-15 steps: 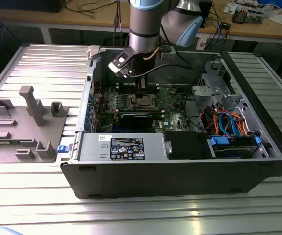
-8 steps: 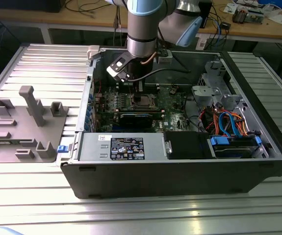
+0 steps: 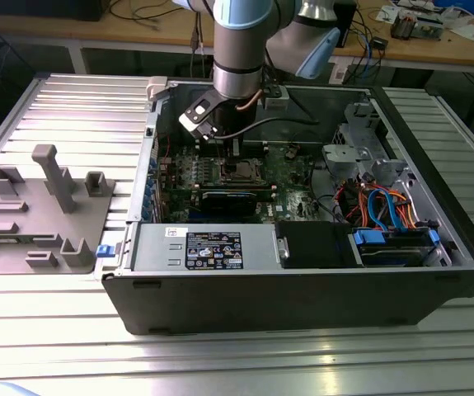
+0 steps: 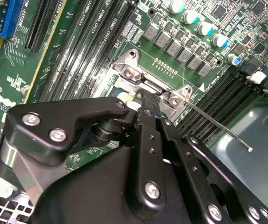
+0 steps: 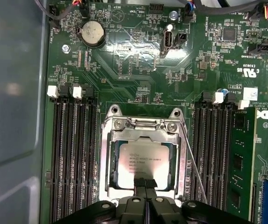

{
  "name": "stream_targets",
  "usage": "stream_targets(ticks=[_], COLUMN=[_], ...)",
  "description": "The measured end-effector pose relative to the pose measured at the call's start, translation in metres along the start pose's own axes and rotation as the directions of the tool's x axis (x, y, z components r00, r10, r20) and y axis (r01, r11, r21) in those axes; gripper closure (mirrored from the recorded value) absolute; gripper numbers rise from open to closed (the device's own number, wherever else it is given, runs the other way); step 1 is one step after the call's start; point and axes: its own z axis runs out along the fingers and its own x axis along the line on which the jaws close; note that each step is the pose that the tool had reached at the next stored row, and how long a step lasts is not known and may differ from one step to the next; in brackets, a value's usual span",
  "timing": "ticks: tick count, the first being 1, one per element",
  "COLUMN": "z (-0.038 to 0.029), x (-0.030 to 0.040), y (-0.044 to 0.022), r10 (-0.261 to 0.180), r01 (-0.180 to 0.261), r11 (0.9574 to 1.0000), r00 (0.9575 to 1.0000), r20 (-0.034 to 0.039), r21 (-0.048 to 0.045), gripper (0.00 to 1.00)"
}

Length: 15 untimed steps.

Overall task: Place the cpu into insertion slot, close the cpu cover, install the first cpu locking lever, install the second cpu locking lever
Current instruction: 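Close the cpu cover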

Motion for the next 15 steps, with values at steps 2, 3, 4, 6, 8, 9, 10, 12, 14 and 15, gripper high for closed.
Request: stream_targets(ticks=[2,3,4,6,8,9,10,12,14,15], z=[-0.0029,-0.0037,-0.0038,-0.0037,-0.0035,-0.0034,-0.0033,-0.003,-0.0029,-0.0029], x=[-0.0001,-0.0001,-0.0001,-0.0001,-0.0003,-0.0003,-0.0005,-0.0008,-0.0009,-0.001], y=[0.0,-0.0001,0.0,0.0008,0.0033,0.0048,0.0068,0.0123,0.015,0.0162], r10=[0.0,0.0,0.0,0.0,0.0,0.0,0.0,0.0,0.0,0.0], r01=[0.0,0.0,0.0,0.0,0.0,0.0,0.0,0.0,0.0,0.0], r11=[1.0,1.0,1.0,1.0,1.0,1.0,1.0,1.0,1.0,1.0], r00=[1.0,1.0,1.0,1.0,1.0,1.0,1.0,1.0,1.0,1.0], r20=[0.0004,0.0004,0.0003,0.0005,0.0007,0.0009,0.001,0.0017,0.0019,0.0025], r21=[0.0002,0.0003,0.0001,0.0001,0.0002,0.0002,0.0002,0.0003,0.0003,-0.0003], gripper=[0.89,0.89,0.89,0.89,0.89,0.89,0.89,0.89,0.89,0.89])
